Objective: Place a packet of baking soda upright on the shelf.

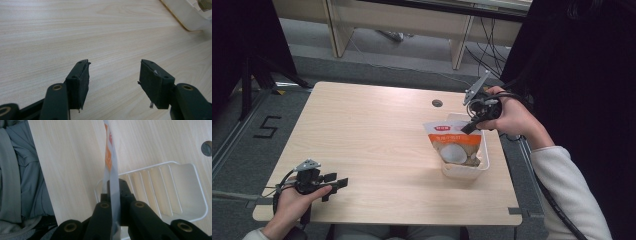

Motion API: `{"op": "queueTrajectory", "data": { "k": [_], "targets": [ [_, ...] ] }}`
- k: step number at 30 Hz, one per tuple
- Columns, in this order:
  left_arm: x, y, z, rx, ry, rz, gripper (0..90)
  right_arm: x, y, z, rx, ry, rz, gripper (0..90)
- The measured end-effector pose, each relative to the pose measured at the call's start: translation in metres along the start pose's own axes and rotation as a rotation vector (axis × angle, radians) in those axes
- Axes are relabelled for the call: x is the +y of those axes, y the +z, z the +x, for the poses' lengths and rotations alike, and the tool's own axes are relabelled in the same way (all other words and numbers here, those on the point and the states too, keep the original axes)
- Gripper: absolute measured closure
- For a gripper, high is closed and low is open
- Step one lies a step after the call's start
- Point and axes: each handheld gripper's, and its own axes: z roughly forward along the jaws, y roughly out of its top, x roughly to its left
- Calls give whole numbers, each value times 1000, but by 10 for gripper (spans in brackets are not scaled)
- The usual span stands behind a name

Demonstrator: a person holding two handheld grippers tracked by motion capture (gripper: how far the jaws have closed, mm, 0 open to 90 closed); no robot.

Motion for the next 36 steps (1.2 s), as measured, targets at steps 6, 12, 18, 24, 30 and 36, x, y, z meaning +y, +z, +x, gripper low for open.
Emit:
{"op": "queueTrajectory", "data": {
  "k": [6, 12, 18, 24, 30, 36],
  "targets": [
    [0, 0, 0, -5, -2, -1, 406, -3, -5, 0, -7, -3, -4, 900],
    [0, 0, 0, -7, -5, -4, 406, -3, -10, 1, 0, -9, 10, 900],
    [0, 1, 0, -8, -3, 1, 406, -5, -12, 3, -2, -28, 35, 900],
    [0, 1, 0, -6, -3, 0, 406, -7, -11, 3, 15, -45, 38, 900],
    [0, 0, 1, -1, -2, 0, 406, -10, -6, 2, 17, -39, 45, 900],
    [0, 0, 0, -1, -5, -2, 406, -11, -2, 2, 16, -41, 54, 900]
  ]
}}
